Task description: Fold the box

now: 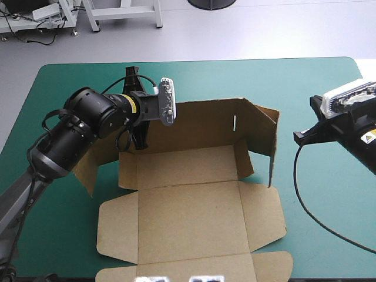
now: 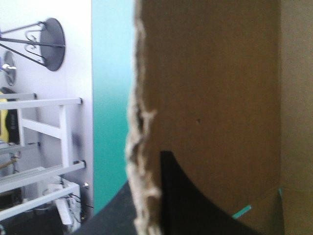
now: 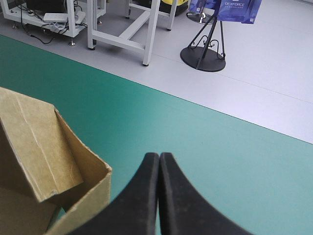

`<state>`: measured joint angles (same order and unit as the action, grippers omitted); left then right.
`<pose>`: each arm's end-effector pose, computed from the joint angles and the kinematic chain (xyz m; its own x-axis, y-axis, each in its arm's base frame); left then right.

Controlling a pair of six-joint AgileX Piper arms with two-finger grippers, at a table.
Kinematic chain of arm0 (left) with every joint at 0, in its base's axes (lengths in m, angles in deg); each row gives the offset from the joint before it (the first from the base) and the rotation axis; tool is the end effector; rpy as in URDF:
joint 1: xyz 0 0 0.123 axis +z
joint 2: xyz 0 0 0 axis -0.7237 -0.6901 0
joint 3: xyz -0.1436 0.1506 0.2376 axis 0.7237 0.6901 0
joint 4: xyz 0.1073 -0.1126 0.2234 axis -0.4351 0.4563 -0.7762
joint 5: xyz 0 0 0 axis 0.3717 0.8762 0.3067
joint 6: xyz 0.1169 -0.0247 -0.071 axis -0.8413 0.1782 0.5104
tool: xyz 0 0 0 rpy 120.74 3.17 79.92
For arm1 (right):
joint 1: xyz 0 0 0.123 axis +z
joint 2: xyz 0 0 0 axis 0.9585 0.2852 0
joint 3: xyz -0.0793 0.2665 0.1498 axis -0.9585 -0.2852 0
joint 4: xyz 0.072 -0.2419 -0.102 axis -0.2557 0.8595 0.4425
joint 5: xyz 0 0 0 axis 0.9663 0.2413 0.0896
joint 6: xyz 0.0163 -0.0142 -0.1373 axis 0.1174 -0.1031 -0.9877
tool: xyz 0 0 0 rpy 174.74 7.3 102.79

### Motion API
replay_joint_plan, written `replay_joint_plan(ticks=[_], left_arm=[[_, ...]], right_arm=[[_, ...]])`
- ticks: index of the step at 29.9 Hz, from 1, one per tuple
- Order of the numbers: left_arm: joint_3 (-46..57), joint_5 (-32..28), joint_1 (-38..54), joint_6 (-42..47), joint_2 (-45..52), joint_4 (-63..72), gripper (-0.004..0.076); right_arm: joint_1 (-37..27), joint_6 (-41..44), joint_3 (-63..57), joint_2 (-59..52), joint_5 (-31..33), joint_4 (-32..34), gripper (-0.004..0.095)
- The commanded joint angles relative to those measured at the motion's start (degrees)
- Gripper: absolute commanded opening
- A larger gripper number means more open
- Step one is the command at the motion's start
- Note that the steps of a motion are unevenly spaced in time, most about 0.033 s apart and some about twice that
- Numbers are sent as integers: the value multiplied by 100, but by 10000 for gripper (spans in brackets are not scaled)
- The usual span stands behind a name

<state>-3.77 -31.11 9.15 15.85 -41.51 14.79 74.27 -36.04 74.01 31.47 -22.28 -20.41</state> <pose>0.3059 -0.1965 0.4293 0.1133 0.9528 -0.2817 0.7013 0.1242 0.7020 0.2256 0.0376 0.4567 -0.1918 -0.2261 -0.9550 -0.3045 0.9388 -0.1611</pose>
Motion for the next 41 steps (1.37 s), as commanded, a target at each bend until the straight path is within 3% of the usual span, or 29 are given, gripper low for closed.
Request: replay_joint_plan(ticks=[1, 7, 12, 17, 24, 32, 37, 41], left_arm=[[271, -1233, -110, 55, 231, -418, -6], [807, -1822, -134, 154, 231, -571, -6], [1056, -2323, -134, 886, 231, -1169, -6], [1231, -2873, -134, 1467, 221, -1847, -6], [1231, -3318, -134, 1467, 170, -2248, -6], [1231, -3231, -134, 1555, 107, -2181, -6], [1231, -3231, -134, 1654, 107, -2183, -6], [1247, -3231, -134, 1657, 107, -2158, -6]], right_arm=[[19, -50, 206, 32, -466, -77, -24], [19, -50, 480, 332, -96, -78, -25], [19, -50, 985, 799, 434, -55, -25], [19, -14, 1932, 1549, 1026, -55, -25], [19, 201, 3425, 2727, 1827, -55, -25], [19, 610, 4546, 3962, 2624, 270, -25], [19, 644, 4597, 4472, 2799, -79, -25], [19, 644, 4597, 4787, 3316, -204, -25]])
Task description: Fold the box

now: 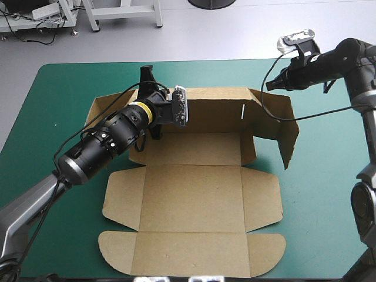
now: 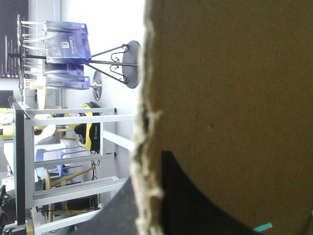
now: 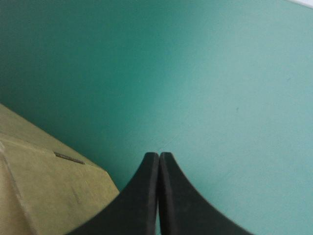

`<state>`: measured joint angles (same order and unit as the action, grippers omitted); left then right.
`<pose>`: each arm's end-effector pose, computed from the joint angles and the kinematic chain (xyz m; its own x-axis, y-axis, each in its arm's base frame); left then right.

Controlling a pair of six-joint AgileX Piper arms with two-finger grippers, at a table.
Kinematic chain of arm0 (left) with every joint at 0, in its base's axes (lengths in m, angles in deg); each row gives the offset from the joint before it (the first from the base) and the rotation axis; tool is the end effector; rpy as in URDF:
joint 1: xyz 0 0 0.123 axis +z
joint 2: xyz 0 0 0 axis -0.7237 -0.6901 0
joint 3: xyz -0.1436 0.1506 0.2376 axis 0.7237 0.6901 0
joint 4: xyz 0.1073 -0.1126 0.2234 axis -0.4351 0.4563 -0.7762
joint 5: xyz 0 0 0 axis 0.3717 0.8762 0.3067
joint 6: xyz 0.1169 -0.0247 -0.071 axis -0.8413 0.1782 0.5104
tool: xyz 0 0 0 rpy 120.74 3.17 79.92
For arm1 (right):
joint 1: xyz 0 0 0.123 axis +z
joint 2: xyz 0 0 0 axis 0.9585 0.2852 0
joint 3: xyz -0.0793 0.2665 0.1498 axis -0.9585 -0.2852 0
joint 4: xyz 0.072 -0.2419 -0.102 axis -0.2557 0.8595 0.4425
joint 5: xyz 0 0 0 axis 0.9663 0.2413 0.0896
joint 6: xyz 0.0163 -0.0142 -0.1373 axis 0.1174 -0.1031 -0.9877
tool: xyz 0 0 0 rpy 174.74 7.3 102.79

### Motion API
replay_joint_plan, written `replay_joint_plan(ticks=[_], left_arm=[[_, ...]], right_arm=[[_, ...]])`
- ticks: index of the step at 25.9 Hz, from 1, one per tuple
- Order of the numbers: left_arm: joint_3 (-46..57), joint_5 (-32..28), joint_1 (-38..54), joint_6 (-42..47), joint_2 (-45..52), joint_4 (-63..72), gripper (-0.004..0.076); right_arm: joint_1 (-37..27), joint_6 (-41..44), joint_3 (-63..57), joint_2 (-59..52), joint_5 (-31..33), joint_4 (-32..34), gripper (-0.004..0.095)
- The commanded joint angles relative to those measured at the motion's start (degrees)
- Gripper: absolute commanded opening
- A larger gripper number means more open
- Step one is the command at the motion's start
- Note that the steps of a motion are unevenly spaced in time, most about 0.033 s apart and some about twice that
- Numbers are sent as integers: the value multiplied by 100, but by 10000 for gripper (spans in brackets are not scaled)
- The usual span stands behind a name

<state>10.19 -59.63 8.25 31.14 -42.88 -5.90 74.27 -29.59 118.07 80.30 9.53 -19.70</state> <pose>0.3394 -0.2195 0.3915 0.2369 0.9353 -0.2631 0.4709 0.1263 0.8731 0.4406 0.0610 0.3954 -0.6709 -0.2938 -0.6808 -0.4854 0.8681 0.1036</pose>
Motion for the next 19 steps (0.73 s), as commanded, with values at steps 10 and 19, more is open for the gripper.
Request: replay_joint_plan(ticks=[10, 19], left_arm=[[773, -710, -44, 864, 245, -894, -6], [813, -906, -44, 1641, 245, -1533, -6]], right_arm=[[19, -47, 70, -186, 592, -338, -25], [19, -430, -758, -262, 592, -703, -25]])
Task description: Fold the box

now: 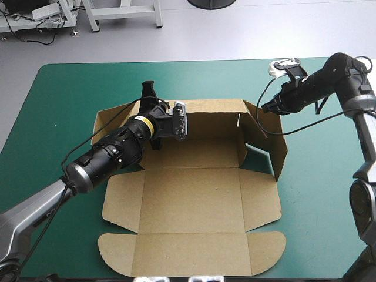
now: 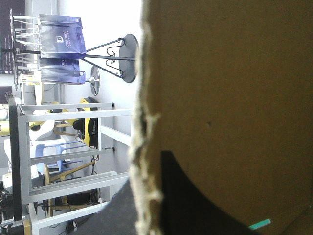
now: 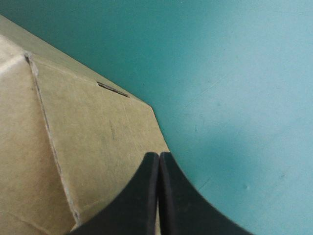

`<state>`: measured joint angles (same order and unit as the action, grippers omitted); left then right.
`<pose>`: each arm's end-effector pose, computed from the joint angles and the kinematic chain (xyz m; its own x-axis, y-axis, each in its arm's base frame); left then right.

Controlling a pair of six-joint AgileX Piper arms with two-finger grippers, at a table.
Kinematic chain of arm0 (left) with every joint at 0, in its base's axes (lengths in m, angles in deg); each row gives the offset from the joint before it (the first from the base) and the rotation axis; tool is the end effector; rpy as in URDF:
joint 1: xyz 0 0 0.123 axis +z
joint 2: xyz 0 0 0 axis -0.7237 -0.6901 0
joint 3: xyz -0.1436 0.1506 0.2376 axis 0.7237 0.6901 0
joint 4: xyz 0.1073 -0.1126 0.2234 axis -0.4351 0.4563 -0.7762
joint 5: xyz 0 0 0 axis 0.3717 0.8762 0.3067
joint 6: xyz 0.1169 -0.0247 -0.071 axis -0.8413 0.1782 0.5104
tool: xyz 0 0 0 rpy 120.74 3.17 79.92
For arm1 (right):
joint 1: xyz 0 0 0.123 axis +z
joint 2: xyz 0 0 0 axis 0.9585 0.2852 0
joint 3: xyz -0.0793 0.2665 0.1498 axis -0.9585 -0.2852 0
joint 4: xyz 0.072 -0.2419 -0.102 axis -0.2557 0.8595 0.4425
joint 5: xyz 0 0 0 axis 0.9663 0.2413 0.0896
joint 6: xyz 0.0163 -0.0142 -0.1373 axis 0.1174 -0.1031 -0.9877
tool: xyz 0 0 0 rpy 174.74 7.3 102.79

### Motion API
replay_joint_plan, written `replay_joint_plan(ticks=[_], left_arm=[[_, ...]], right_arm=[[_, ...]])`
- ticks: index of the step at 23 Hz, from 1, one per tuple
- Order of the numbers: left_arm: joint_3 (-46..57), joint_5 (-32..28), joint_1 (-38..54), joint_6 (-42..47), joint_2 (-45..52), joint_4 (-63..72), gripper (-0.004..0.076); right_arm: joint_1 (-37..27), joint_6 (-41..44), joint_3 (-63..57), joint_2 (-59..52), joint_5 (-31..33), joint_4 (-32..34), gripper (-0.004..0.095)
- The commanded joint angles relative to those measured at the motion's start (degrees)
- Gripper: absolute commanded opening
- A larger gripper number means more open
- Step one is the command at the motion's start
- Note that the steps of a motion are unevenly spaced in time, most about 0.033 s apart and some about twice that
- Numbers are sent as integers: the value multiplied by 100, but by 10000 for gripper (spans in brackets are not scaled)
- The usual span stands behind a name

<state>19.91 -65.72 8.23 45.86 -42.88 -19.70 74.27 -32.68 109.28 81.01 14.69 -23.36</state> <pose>0.3372 -0.2163 0.3433 0.2272 0.9416 -0.2485 0.4801 0.1138 0.8698 0.4234 0.0702 0.3376 -0.7776 -0.3413 -0.5281 -0.5233 0.8170 0.2424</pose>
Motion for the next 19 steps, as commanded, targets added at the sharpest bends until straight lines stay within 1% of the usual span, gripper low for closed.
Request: replay_joint_plan(ticks=[1, 7, 12, 19], left_arm=[[-170, -316, -42, 179, 255, -198, -6], [-312, -409, -31, 339, 266, -300, -5], [-405, -473, -31, 441, 317, -269, -5], [-405, -395, -31, 553, 317, -269, -5]], right_arm=[[44, -144, 65, -412, 75, -337, -25], [44, -437, -531, -914, 85, -420, -25], [44, -603, -355, -941, 61, -594, -25], [118, -641, -378, -941, 61, -578, -25]])
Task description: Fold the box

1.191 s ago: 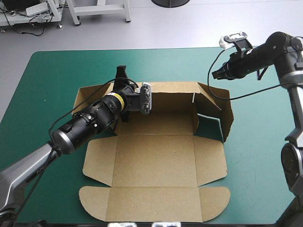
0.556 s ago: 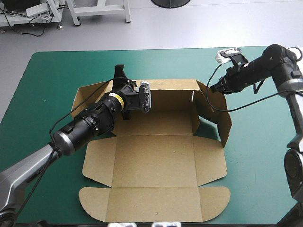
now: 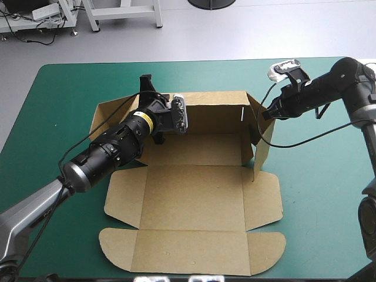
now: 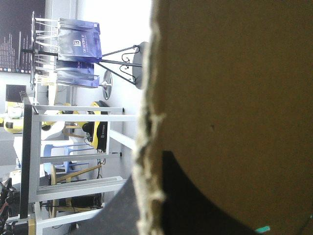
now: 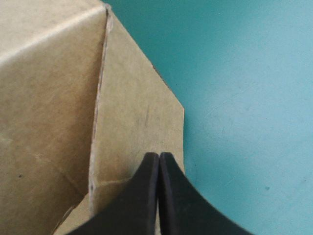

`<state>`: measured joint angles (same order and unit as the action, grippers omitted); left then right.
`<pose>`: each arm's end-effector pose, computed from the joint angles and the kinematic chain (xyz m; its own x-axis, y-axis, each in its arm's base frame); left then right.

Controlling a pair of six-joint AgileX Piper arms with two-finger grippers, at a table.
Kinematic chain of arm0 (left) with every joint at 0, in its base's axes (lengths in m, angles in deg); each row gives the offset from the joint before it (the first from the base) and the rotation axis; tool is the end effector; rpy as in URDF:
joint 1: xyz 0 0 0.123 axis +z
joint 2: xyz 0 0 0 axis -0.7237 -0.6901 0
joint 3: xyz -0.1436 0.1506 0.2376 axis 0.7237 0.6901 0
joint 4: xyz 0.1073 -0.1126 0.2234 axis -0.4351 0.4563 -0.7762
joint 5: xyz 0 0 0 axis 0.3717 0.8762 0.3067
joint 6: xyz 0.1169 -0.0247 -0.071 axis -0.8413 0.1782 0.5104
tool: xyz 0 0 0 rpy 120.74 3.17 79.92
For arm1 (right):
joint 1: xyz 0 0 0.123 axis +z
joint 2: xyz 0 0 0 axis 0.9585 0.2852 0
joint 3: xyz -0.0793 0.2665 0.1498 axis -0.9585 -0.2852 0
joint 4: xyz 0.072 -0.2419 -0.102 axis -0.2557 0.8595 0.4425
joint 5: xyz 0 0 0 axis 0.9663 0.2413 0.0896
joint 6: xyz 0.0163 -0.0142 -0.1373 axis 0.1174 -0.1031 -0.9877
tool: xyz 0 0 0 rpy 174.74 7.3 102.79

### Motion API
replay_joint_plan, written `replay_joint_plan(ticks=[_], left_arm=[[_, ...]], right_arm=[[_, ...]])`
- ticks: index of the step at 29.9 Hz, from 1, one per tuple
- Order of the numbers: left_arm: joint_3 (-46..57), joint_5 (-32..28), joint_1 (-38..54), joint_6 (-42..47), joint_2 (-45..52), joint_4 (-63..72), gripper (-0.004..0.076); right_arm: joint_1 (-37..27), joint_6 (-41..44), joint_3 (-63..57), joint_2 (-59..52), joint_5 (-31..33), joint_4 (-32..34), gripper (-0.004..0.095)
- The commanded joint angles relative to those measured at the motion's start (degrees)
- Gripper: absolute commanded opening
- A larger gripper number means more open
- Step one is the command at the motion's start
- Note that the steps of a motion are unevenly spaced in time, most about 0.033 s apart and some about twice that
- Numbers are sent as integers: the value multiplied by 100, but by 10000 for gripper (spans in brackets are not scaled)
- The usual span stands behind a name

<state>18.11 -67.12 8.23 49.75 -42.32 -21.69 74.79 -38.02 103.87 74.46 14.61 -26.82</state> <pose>0.3382 -0.2187 0.3626 0.2365 0.9230 -0.3035 0.4436 0.1753 0.8789 0.3895 0.0800 0.3581 -0.7097 -0.3893 -0.5871 -0.6061 0.7623 0.2272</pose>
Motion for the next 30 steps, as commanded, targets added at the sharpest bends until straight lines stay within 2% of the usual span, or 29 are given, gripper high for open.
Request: replay_joint_plan(ticks=[1, 9, 15, 18, 21, 26, 30], left_arm=[[-225, -215, -31, 164, 261, -70, -5], [-157, -111, -31, 290, 261, -54, -5], [-157, -112, -31, 290, 261, -41, -6], [-115, -135, -31, 290, 261, -41, -6], [40, -143, -42, 290, 250, -56, -6], [174, -158, -42, 290, 242, -82, -6], [174, -224, -42, 290, 237, -82, -6]], right_arm=[[79, -124, 130, -286, 69, -209, -25], [109, -2013, -705, -434, 14, -811, -25], [100, -3037, -1536, -817, -785, -1401, -25], [100, -3182, -1930, -1063, -1332, -1487, -25], [100, -3158, -2183, -1193, -1543, -1474, -24], [100, -3118, -2293, -1233, -1343, -1467, 15], [100, -3118, -2293, -1233, -939, -1493, 135]])
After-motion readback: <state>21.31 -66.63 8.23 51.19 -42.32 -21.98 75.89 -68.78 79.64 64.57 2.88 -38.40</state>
